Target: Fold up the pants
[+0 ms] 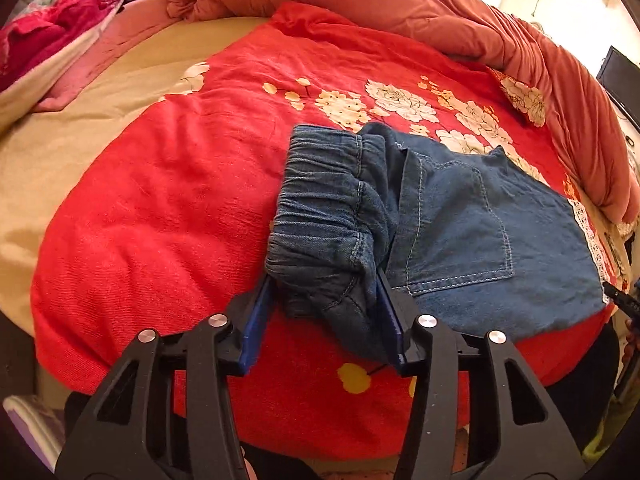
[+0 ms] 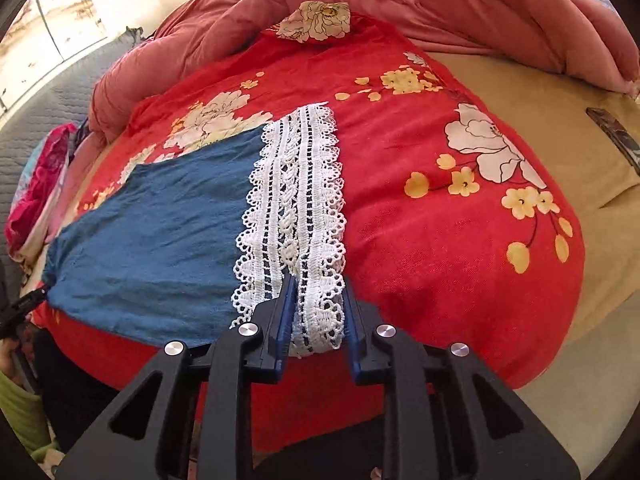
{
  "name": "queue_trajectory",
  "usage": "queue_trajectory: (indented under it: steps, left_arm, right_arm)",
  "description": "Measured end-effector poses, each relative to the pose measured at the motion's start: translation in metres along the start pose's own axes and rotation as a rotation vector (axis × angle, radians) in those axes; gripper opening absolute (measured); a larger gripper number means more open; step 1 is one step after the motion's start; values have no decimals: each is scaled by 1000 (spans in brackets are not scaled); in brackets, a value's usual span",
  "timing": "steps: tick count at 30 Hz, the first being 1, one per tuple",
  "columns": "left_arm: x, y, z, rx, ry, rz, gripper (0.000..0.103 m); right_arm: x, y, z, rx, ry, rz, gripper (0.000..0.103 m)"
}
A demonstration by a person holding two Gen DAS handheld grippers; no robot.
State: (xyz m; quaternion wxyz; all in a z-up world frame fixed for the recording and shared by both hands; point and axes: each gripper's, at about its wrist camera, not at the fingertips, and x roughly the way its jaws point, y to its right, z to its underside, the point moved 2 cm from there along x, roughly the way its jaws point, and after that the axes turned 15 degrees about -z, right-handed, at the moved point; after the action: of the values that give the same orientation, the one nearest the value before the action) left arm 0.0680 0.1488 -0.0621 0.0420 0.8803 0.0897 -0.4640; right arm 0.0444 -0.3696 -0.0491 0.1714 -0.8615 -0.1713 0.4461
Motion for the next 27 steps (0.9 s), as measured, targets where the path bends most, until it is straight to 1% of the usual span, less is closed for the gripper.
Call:
queue_trajectory:
  steps: [2, 4, 6, 9, 10, 11, 13, 14, 16, 18, 20, 21, 23, 25, 26, 27]
  left_arm:
    - [0, -3, -1, -11, 13, 8, 47]
    - [-2, -5, 0, -23, 12, 15, 48]
    - [-18, -7, -1, -13, 38, -12, 56]
    - [-46, -8, -7, 13, 115, -75, 60]
    - [-62, -6, -12, 30, 165, -113, 61]
    - [-71, -4, -15, 37, 191, -117, 63]
    - [-84, 8, -23, 48, 231, -75, 66]
    - [-86, 20, -27, 69, 240, -28, 69]
    - [-82, 49, -32, 117, 239, 16, 72]
    - [-73, 82, -33, 172, 234, 69, 73]
    - [-60, 120, -30, 234, 204, 117, 73]
    - [-53, 140, -28, 271, 187, 139, 73]
    - [-43, 164, -20, 328, 166, 141, 74]
    - [-29, 181, -9, 380, 144, 130, 75]
    - [-20, 184, -4, 396, 124, 123, 76]
    - [-12, 187, 1, 409, 102, 117, 77]
  right_arm:
    - [-2, 0, -1, 0, -1, 14, 32]
    - [-7, -1, -2, -1, 5, 31, 51]
    - [-19, -6, -3, -28, 33, 58, 58]
    - [-36, -16, -6, -74, 76, 78, 60]
    - [-41, -21, -8, -88, 96, 73, 60]
    - [-45, -26, -11, -99, 117, 66, 60]
    - [-46, -40, -14, -126, 138, 41, 61]
    - [-42, -52, -14, -148, 145, 12, 61]
    - [-30, -75, -13, -192, 140, -38, 64]
    - [-13, -93, -13, -220, 117, -60, 64]
    - [8, -109, -7, -242, 60, -89, 64]
    - [17, -114, -4, -249, 40, -88, 64]
    - [33, -120, 4, -265, -21, -84, 64]
    - [48, -113, 11, -228, -83, -59, 64]
    - [54, -108, 13, -206, -101, -65, 64]
    - [55, -104, 14, -186, -94, -80, 64]
